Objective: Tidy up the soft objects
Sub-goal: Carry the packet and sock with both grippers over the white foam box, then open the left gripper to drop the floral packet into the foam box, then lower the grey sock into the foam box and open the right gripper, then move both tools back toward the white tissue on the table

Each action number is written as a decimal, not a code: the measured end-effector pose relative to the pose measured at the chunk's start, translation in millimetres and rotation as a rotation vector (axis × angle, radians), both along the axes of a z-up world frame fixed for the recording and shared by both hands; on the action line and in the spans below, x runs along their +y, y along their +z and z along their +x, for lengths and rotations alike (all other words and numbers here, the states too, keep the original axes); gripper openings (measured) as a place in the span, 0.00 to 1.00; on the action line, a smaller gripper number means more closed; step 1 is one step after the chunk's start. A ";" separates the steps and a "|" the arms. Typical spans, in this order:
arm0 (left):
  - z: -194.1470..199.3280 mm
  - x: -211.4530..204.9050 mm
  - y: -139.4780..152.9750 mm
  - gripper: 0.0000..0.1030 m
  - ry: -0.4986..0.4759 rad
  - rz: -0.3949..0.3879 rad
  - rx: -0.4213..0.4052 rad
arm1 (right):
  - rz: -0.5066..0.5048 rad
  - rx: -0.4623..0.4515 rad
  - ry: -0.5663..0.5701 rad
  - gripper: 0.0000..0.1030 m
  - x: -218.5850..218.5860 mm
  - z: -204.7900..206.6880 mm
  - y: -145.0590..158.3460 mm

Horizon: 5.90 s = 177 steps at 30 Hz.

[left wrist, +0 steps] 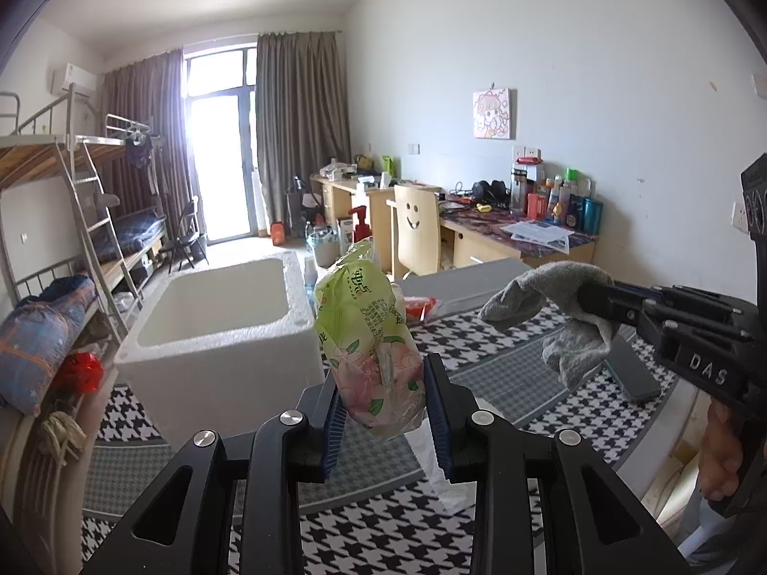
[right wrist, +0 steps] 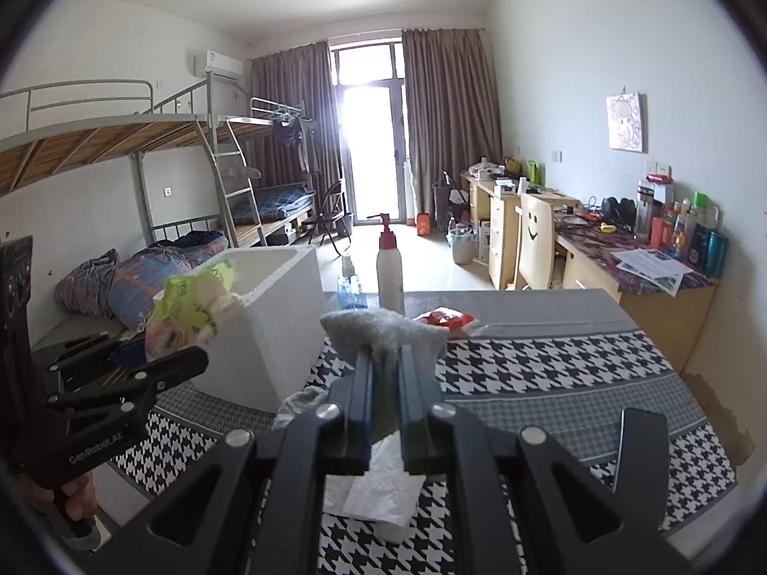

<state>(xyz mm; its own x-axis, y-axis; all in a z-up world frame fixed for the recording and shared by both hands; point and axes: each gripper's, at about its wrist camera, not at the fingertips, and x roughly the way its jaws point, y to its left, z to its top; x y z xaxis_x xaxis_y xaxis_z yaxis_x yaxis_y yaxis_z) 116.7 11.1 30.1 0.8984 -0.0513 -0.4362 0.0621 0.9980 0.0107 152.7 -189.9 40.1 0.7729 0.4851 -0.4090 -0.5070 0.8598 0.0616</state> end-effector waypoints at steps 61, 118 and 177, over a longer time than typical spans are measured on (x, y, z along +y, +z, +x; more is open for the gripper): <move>73.9 69.5 39.7 0.31 0.223 0.021 -0.014 | -0.033 -0.063 0.104 0.11 78.2 62.0 52.6; 49.2 145.4 19.1 0.99 0.462 0.000 -0.001 | -0.098 -0.012 0.306 0.11 171.3 85.1 42.2; -16.6 108.2 36.0 0.99 0.389 -0.002 -0.100 | -0.074 -0.022 0.270 0.87 139.7 42.1 47.5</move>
<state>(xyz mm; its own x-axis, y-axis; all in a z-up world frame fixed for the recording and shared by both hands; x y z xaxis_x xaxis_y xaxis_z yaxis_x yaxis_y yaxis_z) 100.0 119.3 66.1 0.8888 0.3002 -0.3462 -0.3217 0.9468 -0.0049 194.8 -50.2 87.6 0.6286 0.6442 -0.4357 -0.7191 0.6948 -0.0103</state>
